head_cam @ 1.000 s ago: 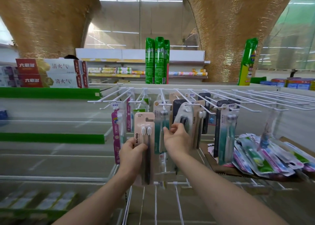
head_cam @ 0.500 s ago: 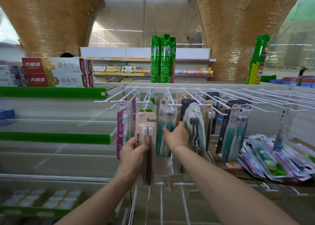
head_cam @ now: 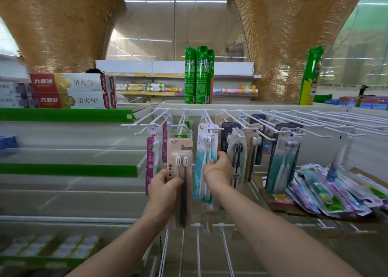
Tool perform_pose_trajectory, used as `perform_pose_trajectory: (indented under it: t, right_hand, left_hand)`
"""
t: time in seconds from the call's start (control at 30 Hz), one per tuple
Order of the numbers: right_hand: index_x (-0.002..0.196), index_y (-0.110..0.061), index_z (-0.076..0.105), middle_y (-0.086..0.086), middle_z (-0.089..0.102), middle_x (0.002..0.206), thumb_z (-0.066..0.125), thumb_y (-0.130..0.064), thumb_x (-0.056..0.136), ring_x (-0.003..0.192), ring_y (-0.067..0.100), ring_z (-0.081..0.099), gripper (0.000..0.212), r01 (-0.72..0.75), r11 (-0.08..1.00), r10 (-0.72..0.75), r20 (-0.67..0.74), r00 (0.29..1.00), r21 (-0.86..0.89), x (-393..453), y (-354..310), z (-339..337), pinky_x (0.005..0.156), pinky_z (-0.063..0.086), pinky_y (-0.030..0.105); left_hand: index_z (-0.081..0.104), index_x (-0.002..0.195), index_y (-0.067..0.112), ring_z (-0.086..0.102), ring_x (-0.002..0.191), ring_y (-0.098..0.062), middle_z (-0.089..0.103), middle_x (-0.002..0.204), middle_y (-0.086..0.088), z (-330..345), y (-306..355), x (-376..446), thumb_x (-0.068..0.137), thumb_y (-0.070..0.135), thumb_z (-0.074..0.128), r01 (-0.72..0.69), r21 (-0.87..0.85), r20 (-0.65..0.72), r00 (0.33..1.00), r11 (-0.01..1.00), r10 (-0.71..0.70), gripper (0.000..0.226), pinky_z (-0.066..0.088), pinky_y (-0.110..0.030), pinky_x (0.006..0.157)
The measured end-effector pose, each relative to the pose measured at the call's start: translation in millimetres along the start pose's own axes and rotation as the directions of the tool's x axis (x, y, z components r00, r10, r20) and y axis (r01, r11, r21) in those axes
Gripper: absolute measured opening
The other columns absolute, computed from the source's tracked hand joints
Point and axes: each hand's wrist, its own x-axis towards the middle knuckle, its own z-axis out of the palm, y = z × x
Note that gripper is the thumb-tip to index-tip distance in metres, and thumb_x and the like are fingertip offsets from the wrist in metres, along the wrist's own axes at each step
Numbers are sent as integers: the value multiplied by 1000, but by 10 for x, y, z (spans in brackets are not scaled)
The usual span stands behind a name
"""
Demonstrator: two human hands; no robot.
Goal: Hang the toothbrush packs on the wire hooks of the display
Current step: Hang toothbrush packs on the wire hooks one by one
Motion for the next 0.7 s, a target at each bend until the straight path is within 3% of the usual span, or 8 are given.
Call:
perform_pose_trajectory:
  t: [0.1, 0.3, 0.43, 0.6, 0.7]
  right_hand:
    - [119, -12, 58, 8, 65, 106, 43, -8, 102, 73, 13, 53, 23, 14, 998, -14, -10, 1000, 54, -79, 70, -61, 47, 32, 18]
    - [121, -13, 62, 9, 69, 101, 45, -2, 95, 80, 22, 59, 33, 14, 988, -6, -52, 999, 154, -217, 132, -143, 70, 48, 34]
    - [116, -15, 61, 7, 68, 96, 43, -1, 95, 77, 20, 59, 32, 33, 983, -16, -91, 996, 183, -280, 184, -213, 63, 44, 31]
    - [108, -14, 65, 2, 68, 90, 44, -9, 99, 84, 23, 63, 24, 125, 973, -97, -152, 984, 193, -301, 203, -327, 75, 51, 37]
    - [101, -19, 62, -1, 65, 81, 45, -16, 102, 74, 19, 60, 17, 162, 968, -130, -170, 977, 191, -298, 231, -423, 69, 49, 37]
  left_hand:
    - [69, 93, 3, 68, 93, -40, 70, 92, -21, -14, 26, -40, 90, 1, 64, -9, 18, 19, 1000, 1000, 9, 7, 59, -54, 82]
    - [70, 94, 8, 70, 90, -29, 72, 92, -12, 28, 19, -155, 92, 1, 62, 4, -3, 50, 999, 1000, -3, 11, 57, -37, 70]
    - [70, 94, 8, 70, 91, -30, 72, 93, -13, 71, 14, -202, 92, 4, 63, 7, -2, 58, 998, 1000, -7, 8, 61, -46, 76]
    - [69, 92, 5, 68, 83, -24, 71, 89, -12, 152, 70, -274, 91, 1, 63, -20, -2, 60, 998, 1000, 21, 7, 55, -35, 66]
    - [69, 87, 3, 67, 81, -26, 71, 87, -16, 210, 83, -270, 88, -1, 63, -40, -6, 40, 998, 999, 41, 7, 57, -45, 73]
